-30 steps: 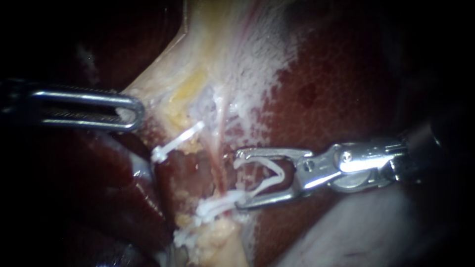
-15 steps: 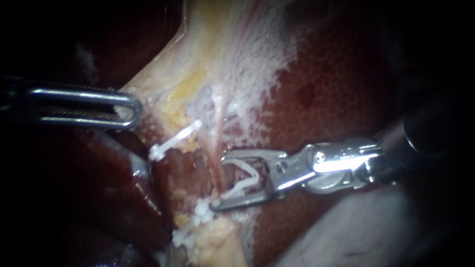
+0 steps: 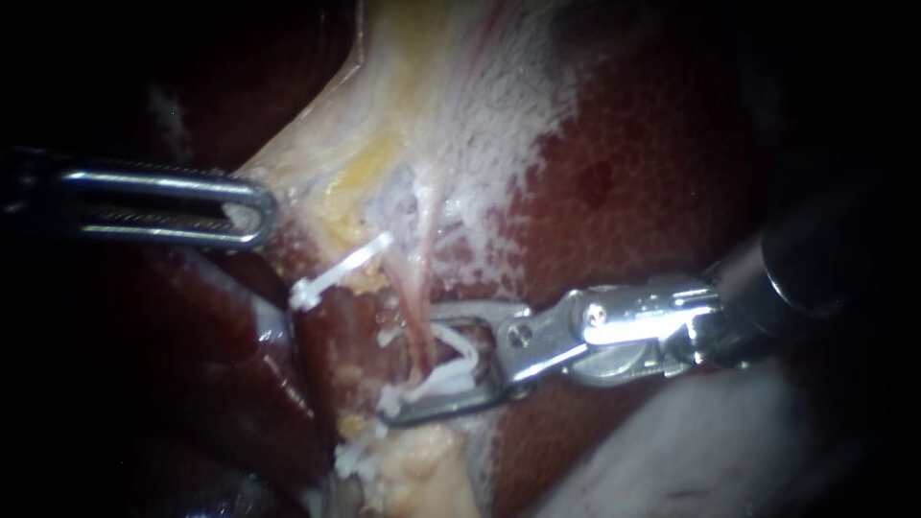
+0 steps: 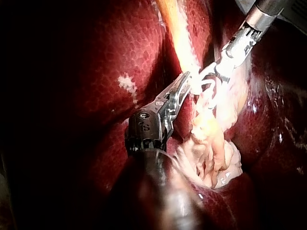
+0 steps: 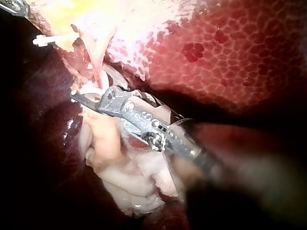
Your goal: Clipping third clip right tube
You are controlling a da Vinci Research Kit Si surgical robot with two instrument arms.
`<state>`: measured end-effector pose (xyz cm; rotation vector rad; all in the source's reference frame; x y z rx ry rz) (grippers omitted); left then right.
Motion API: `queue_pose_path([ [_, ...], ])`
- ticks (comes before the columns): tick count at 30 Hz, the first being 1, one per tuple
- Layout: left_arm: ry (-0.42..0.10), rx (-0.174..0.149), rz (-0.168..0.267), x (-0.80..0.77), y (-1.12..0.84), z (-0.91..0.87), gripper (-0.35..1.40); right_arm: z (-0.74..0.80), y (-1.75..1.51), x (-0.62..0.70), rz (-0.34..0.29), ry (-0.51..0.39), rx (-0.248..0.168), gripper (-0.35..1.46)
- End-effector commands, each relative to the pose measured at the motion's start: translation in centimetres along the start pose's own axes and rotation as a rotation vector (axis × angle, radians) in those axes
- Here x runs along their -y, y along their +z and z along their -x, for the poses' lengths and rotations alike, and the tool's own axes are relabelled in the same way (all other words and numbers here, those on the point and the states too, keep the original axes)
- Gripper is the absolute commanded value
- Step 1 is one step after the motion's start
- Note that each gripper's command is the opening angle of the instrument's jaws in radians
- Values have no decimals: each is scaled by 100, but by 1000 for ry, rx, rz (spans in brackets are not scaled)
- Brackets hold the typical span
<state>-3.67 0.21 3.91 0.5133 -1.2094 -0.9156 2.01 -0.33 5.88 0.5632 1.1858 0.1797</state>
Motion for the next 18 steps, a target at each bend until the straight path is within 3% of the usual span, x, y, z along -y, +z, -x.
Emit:
queue_pose_path([
  [1, 0, 0, 0, 0, 0, 0, -35, -1, -2, -1, 2, 3, -1, 49],
  [8, 0, 0, 0, 0, 0, 0, -35, 2, -7, 1, -1, 54, -1, 30],
  [13, 0, 0, 0, 0, 0, 0, -35, 8, -9, -2, 7, 88, 0, -8],
  [18, 0, 0, 0, 0, 0, 0, -35, 14, -8, -2, 7, 90, 1, -31],
])
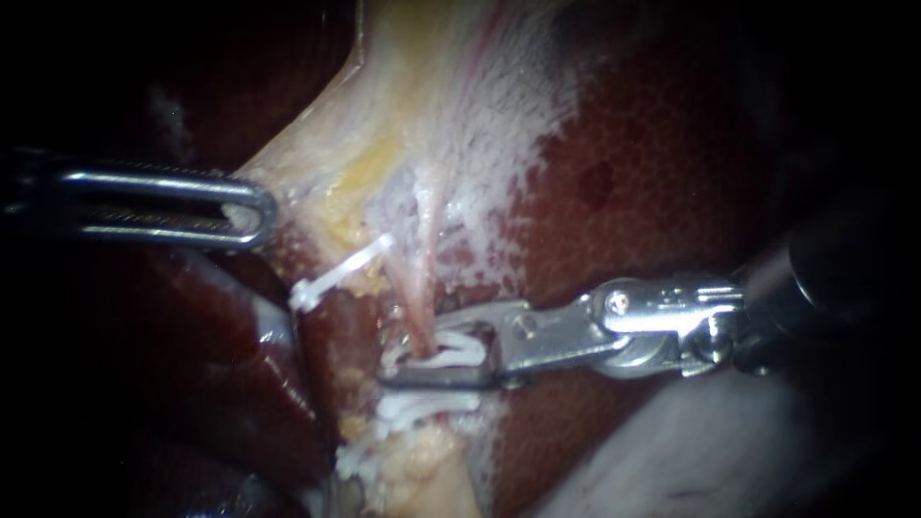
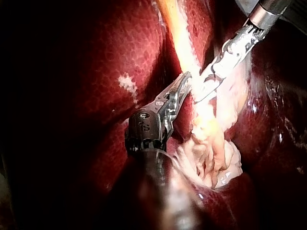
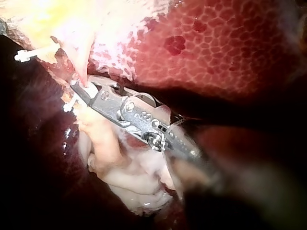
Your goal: Clipping third clip right tube
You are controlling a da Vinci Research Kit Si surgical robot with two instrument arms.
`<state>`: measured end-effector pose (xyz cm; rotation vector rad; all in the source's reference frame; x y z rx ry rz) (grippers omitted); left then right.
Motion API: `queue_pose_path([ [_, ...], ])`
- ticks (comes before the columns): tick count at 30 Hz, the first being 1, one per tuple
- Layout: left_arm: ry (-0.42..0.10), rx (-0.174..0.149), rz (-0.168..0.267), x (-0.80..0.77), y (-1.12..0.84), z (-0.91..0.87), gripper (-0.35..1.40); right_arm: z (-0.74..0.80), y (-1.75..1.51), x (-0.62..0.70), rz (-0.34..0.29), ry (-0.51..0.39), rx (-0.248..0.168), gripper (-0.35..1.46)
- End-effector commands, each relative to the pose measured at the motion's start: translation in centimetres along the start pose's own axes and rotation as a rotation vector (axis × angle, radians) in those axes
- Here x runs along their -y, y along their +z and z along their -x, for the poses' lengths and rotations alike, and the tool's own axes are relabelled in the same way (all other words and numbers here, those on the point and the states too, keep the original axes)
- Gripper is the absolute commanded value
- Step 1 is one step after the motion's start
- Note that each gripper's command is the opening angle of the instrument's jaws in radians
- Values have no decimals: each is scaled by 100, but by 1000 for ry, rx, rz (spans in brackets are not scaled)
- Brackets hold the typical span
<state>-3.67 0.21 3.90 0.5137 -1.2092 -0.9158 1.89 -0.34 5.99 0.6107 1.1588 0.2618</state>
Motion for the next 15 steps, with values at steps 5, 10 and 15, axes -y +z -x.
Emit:
queue_pose_path([
  [5, 0, 0, 0, 0, 0, 0, -35, 1, 0, 0, -1, -1, 0, -35],
  [10, 0, 0, 0, 0, 0, 0, -35, 1, 0, 0, -1, -2, 0, -35],
  [15, 0, 0, 0, 0, 0, 0, -35, 1, 0, 0, -1, -2, 0, -35],
])
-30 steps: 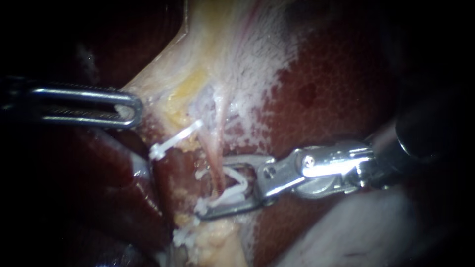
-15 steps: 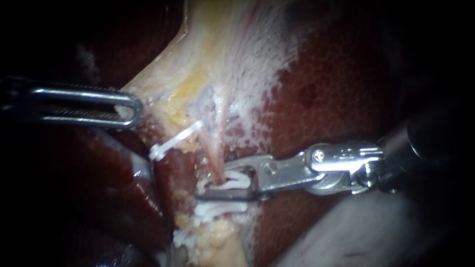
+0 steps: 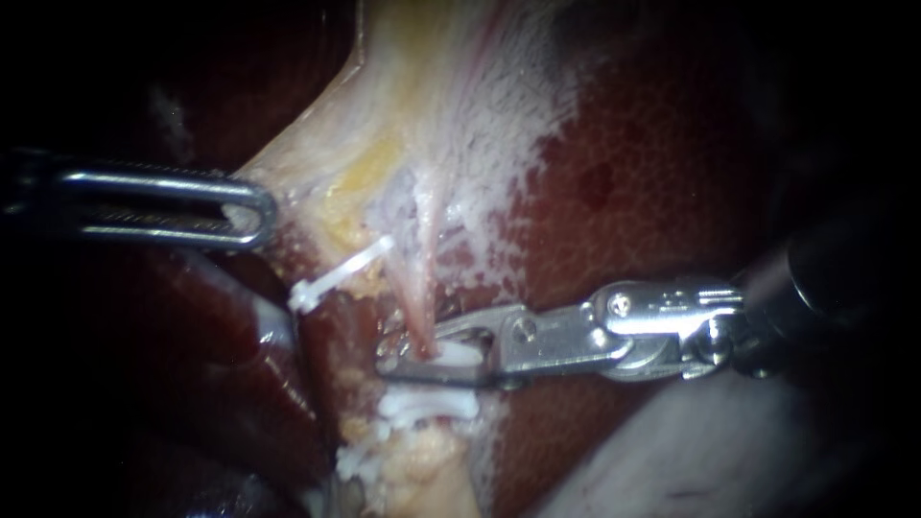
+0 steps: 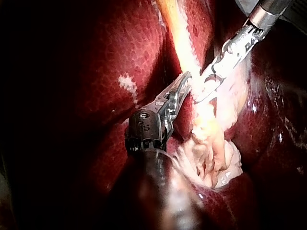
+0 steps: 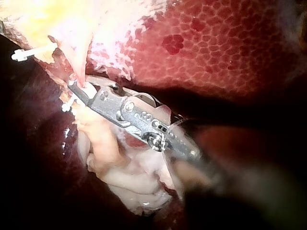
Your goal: Clipping third clip right tube
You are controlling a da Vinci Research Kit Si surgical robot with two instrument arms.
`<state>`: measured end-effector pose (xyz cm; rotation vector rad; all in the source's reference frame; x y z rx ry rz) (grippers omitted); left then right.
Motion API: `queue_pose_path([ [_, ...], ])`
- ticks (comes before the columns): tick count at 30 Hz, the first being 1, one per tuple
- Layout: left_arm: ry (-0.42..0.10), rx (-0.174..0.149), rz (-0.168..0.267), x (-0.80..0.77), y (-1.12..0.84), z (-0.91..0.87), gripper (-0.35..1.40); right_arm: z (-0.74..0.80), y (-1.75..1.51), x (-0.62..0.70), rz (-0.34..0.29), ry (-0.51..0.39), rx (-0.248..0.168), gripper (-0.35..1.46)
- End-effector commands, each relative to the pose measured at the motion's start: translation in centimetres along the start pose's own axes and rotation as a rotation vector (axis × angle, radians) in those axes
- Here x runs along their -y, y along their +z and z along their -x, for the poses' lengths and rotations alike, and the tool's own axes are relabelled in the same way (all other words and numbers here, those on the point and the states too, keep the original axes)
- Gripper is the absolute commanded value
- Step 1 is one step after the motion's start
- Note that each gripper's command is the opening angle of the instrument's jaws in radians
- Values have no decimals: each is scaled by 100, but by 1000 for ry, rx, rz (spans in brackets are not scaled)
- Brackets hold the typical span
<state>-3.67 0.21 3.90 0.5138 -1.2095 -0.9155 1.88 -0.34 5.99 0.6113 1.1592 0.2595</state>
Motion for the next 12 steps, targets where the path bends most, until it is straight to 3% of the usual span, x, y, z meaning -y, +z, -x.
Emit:
queue_pose_path([
  [1, 0, 0, 0, 0, 0, 0, -35, 0, 0, 0, 0, 0, 0, -35],
  [12, 0, 0, 0, 0, 1, 0, -35, 0, 0, 0, 0, 0, 0, -35],
])
